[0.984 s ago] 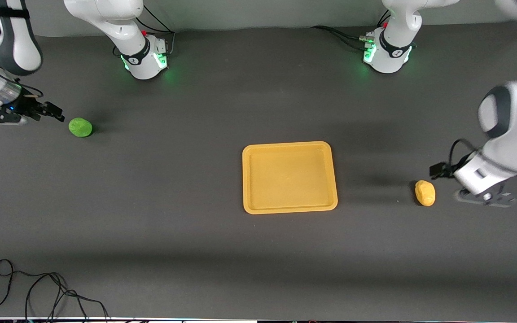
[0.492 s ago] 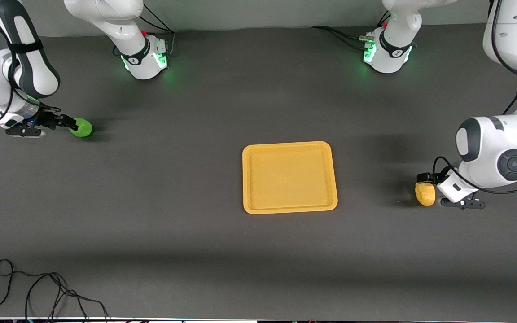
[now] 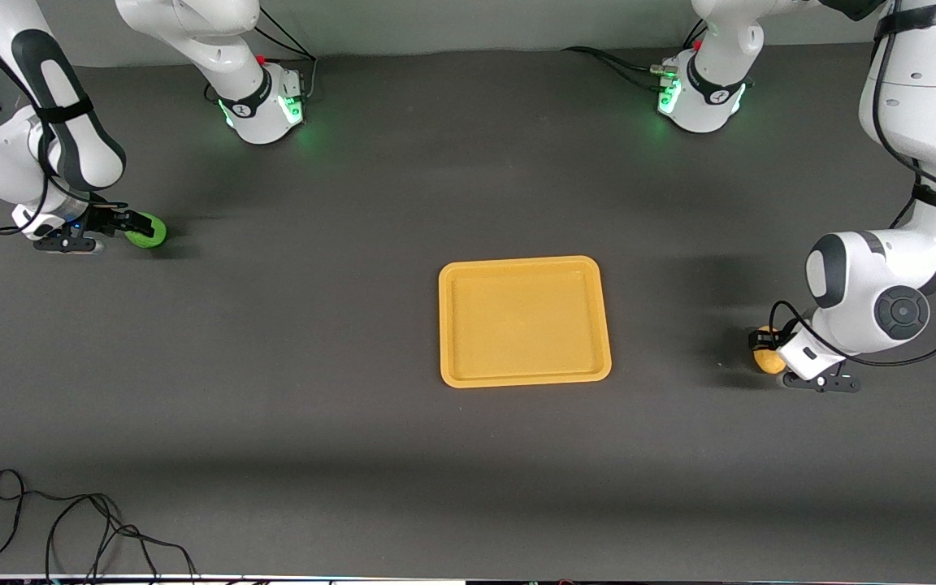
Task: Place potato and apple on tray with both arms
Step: 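Grasp the potato with the left gripper and carry it over the tray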
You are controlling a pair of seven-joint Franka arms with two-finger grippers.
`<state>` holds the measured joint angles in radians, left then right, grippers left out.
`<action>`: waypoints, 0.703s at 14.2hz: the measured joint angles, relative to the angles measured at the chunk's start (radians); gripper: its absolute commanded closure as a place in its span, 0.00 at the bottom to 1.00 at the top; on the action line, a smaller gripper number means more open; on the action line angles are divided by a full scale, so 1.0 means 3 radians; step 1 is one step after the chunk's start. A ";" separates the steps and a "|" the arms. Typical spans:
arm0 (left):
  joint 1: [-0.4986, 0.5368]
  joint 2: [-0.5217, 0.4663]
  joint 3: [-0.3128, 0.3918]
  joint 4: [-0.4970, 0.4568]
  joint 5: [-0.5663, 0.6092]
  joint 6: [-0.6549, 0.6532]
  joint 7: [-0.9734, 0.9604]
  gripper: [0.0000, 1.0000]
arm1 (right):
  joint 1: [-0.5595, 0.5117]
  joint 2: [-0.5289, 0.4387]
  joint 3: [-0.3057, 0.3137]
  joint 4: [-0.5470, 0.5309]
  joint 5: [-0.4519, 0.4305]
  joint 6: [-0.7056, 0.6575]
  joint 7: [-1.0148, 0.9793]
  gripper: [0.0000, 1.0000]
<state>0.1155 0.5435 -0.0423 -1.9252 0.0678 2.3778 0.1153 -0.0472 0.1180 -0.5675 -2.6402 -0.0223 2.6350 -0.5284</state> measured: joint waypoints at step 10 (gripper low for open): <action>-0.0921 -0.0271 -0.0598 0.0691 -0.0008 -0.0886 -0.1797 0.66 | 0.0010 0.0068 0.0028 0.0068 0.0006 -0.0133 -0.0004 0.78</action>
<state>-0.1608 0.4621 -0.2217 -1.7181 0.0653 2.1119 -0.4238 -0.0440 0.1385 -0.5590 -2.6197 -0.0205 2.5951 -0.5298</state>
